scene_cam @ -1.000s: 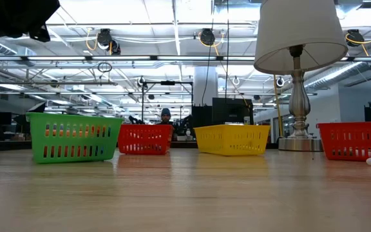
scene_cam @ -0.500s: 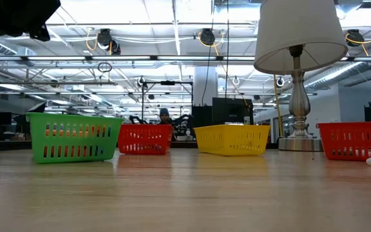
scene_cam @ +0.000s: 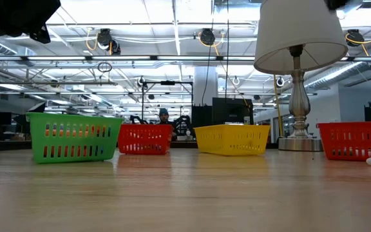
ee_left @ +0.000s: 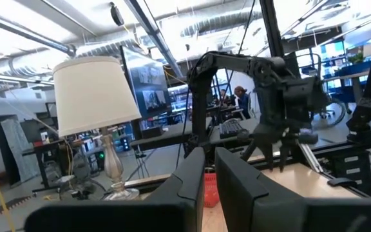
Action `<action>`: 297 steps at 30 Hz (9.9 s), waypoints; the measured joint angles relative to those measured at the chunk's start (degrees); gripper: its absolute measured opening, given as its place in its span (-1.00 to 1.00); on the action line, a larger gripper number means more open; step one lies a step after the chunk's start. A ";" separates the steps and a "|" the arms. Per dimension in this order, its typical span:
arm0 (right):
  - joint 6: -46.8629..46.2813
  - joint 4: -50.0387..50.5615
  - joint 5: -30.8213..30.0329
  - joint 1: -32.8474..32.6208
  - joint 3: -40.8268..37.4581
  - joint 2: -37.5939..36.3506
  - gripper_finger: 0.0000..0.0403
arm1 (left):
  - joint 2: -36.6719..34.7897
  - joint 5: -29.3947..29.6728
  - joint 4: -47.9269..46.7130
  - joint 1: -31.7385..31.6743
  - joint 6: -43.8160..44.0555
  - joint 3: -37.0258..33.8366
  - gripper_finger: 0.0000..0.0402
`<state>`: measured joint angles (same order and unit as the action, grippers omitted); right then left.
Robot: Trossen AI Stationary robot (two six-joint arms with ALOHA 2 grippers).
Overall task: Pick & Place Markers
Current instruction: Put the red highlighter into the right red bin, then return to Home Position
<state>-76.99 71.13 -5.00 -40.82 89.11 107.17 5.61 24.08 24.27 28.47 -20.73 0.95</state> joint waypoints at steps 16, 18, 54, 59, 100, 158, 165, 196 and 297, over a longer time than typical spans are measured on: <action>-12.35 -8.22 3.90 1.95 -15.61 -0.02 0.08 | 0.00 0.00 -0.46 0.00 -1.24 0.00 -0.77; -12.35 -10.29 3.50 2.35 -17.47 0.01 0.06 | 0.00 0.02 -0.48 0.00 -1.23 0.00 -0.77; -1.95 -21.75 6.89 4.10 -26.11 -0.04 -0.90 | 0.00 0.02 -0.57 0.00 -1.40 0.00 -0.77; -4.38 -23.43 8.17 2.48 -26.11 -0.44 -0.73 | 0.00 0.00 -0.61 0.00 -0.07 0.00 -0.77; 0.76 -28.11 4.20 11.34 -25.98 -2.11 -0.30 | 0.02 0.00 -2.21 0.00 -0.12 0.02 -0.77; 68.86 -78.78 -16.69 10.82 -73.67 -86.53 -0.91 | 0.02 2.36 -2.19 0.00 1.72 0.02 -0.77; 64.99 -66.82 -22.51 10.84 -66.58 -86.43 -0.91 | 0.00 2.46 -2.20 0.00 1.95 0.02 -0.77; 56.81 9.97 -5.07 20.64 -20.55 -27.03 -0.91 | 0.02 4.48 -2.18 0.00 1.54 0.02 -0.77; 73.50 -80.88 0.71 38.07 -88.16 -106.81 -1.00 | -2.73 -28.22 -23.36 -35.52 6.81 -0.10 -1.00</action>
<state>-3.49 -9.75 -4.29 -2.75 0.95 0.36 2.88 -4.15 0.92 -7.06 -13.92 0.85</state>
